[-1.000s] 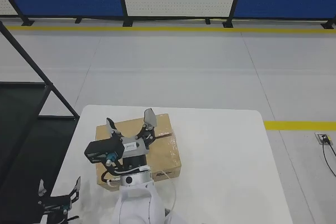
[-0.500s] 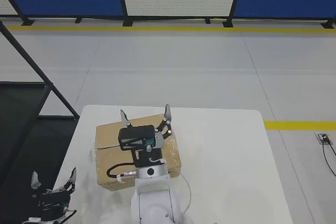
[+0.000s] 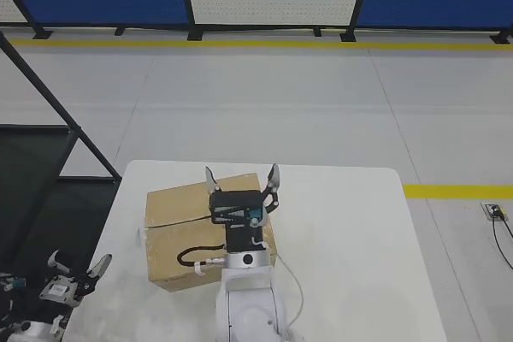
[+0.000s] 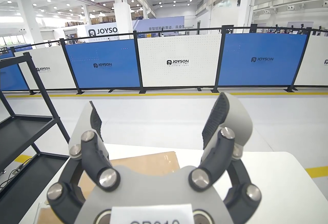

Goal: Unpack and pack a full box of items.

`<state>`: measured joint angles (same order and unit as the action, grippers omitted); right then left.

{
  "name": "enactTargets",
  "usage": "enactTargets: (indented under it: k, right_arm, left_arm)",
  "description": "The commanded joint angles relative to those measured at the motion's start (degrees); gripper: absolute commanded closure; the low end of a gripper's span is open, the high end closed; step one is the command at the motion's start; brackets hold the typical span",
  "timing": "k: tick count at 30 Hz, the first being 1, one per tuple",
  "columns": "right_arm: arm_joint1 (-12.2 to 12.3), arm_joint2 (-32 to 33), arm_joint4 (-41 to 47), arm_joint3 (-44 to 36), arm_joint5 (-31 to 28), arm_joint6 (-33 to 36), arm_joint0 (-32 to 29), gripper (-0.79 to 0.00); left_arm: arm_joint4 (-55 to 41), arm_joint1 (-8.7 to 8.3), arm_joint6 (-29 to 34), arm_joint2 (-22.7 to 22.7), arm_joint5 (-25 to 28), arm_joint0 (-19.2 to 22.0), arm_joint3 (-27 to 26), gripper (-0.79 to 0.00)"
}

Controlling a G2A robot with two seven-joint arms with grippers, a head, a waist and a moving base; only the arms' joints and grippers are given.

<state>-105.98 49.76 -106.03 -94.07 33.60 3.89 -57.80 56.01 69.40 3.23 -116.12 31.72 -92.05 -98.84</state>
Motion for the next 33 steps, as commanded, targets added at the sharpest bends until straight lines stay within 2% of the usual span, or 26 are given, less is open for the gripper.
enactTargets:
  k: [1, 6, 9, 12, 14, 17, 19, 22, 26, 27, 33]
  right_arm:
    - [-0.06, 0.39, 0.68, 0.39, -0.27, -0.05, 0.32, -0.785]
    - [-0.19, 0.98, 1.74, 1.05, -0.83, 0.80, 0.86, -0.785]
    - [-0.19, 0.98, 1.74, 1.05, -0.83, 0.80, 0.86, -0.785]
    - [-0.19, 0.98, 1.74, 1.05, -0.83, 0.80, 0.86, -0.785]
    - [-0.19, 0.98, 1.74, 1.05, -0.83, 0.80, 0.86, -0.785]
    - [0.03, 1.84, 4.14, -0.27, -3.10, 0.79, -0.03, -0.785]
    - [0.23, 2.68, 6.79, -1.70, -5.77, 1.27, -0.81, -0.785]
    - [0.71, 3.99, 11.31, -4.53, -12.75, 5.55, -2.38, -0.785]
    - [1.69, 6.80, 17.37, -9.32, -25.55, 16.05, -4.86, -0.785]
    - [1.93, 7.85, 18.02, -10.28, -27.51, 19.73, -5.01, -0.785]
    - [1.98, 8.28, 17.90, -10.62, -27.53, 20.68, -4.99, -0.785]
  left_arm:
    - [1.45, 0.04, -1.31, 0.70, -2.25, 0.01, -0.02, -0.785]
    - [0.92, 0.07, -1.46, 0.85, -2.24, -0.01, -0.05, -0.785]
    - [-5.15, 0.29, 0.29, 2.77, -0.24, -1.42, -2.22, -0.785]
    - [-16.37, 0.32, 5.05, 2.50, -1.52, -1.70, -4.60, -0.785]
    - [-26.66, 0.32, 9.64, 2.53, -4.00, -1.32, -5.91, -0.785]
    - [-43.51, 0.27, 17.51, 2.47, -10.87, -0.32, -7.56, -0.785]
    - [-55.31, 0.11, 23.54, 1.96, -17.51, 1.07, -7.79, -0.785]
    - [-64.97, -0.23, 28.80, 0.88, -25.94, 3.52, -6.96, -0.785]
    - [-72.84, -0.79, 35.54, 0.60, -37.26, 5.82, -5.29, -0.785]
    - [-73.32, -0.86, 36.12, 0.50, -38.03, 6.06, -5.23, -0.785]
    - [-73.32, -0.86, 36.12, 0.50, -38.03, 6.06, -5.23, -0.785]
